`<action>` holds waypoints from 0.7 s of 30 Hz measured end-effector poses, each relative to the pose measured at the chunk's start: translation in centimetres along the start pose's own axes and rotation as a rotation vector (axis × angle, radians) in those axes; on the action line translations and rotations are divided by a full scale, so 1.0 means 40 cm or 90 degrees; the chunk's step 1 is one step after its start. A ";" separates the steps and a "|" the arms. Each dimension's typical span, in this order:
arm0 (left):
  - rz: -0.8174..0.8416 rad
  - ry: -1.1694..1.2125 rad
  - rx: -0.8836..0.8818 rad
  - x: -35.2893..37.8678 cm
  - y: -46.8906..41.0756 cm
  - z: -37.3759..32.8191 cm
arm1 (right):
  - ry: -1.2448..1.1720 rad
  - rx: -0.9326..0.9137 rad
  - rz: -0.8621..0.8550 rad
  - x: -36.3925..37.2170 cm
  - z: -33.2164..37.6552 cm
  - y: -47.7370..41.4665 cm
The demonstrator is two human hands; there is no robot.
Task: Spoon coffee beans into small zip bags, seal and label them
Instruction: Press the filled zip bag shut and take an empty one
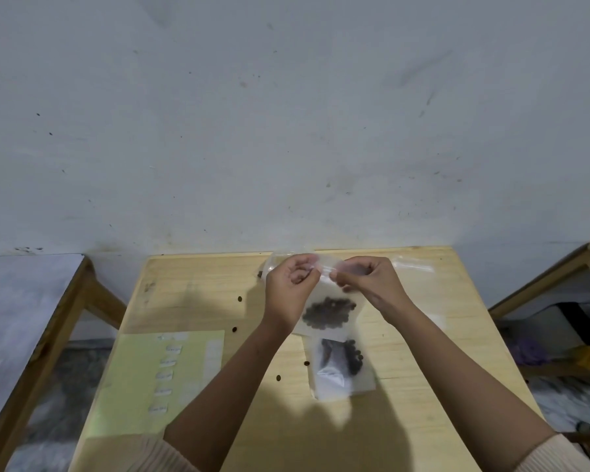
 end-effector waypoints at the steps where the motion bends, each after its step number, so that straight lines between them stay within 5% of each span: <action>1: 0.003 -0.005 0.000 0.001 0.001 0.001 | 0.006 0.000 -0.003 -0.001 -0.001 0.001; 21: 0.068 -0.046 -0.032 -0.022 -0.001 0.009 | 0.024 0.008 -0.108 0.039 -0.023 0.020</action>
Point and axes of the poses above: each hand's wrist, its own y-axis away from the middle knuckle, its own x-axis out of the palm, z = x × y, the point moved 1 cm from there along -y, towards the middle knuckle, and after that the axes turned 11 degrees about x, right-handed, at the moved point
